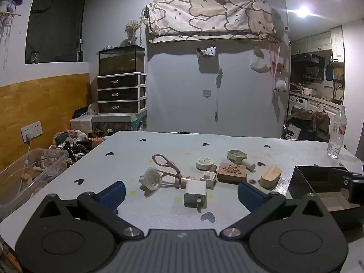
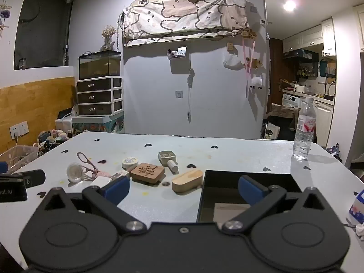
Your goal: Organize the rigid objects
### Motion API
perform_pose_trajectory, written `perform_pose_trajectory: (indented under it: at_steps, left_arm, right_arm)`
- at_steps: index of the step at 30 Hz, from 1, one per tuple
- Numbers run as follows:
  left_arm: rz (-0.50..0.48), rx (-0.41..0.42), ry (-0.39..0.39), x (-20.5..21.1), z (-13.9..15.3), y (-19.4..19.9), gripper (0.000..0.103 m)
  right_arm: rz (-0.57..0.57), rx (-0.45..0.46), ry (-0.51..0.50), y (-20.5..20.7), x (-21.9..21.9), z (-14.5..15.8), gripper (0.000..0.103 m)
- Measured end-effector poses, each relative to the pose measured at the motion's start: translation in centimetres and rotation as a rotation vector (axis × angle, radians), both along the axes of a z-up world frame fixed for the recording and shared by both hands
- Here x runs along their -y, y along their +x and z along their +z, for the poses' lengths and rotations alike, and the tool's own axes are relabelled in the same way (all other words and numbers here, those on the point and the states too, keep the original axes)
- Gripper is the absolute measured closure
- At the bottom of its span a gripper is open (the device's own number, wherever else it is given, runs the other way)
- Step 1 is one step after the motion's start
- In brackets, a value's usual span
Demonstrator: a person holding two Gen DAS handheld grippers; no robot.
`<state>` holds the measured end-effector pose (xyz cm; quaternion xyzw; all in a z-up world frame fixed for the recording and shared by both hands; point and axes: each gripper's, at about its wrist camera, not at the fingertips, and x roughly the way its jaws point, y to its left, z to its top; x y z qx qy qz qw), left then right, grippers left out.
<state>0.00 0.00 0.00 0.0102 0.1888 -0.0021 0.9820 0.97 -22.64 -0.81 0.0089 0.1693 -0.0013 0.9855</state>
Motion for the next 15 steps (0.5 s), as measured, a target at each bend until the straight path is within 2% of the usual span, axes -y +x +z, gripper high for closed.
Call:
perform_pose_trajectory:
  at_steps: [15]
  left_arm:
    - [0.000,-0.003,-0.003,-0.02,0.01,0.02,0.000]
  right_arm:
    - [0.000,-0.002,-0.004,-0.02,0.00,0.04,0.000]
